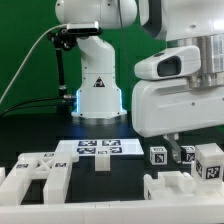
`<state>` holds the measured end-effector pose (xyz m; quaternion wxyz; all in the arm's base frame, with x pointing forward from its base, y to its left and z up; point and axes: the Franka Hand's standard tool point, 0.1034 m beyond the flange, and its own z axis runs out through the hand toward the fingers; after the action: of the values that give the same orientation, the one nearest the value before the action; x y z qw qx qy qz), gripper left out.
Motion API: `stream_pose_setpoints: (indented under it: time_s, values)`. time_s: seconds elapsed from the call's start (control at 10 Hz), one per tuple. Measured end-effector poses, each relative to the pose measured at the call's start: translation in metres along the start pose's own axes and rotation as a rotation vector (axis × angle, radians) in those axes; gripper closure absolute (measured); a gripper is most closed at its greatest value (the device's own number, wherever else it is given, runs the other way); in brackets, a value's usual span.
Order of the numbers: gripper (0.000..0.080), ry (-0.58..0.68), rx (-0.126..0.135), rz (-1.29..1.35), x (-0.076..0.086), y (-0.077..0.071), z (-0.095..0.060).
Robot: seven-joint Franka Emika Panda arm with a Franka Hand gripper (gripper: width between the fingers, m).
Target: Assemble chair
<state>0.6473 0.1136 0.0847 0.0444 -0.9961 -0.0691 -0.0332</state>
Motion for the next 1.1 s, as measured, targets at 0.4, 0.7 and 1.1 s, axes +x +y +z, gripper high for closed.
stream_pose_setpoints:
  time_s: [0.4,0.7,1.1]
  values:
    - [0.0417,0.000,0.000,0.000,0.0000,0.0000,0.0000]
    - [0.0512,0.007,0.001,0.036,0.0005,-0.0003,0.0001]
    - [0.0512,0.061,0.024,0.521,-0.0026,-0.0016,0.0008]
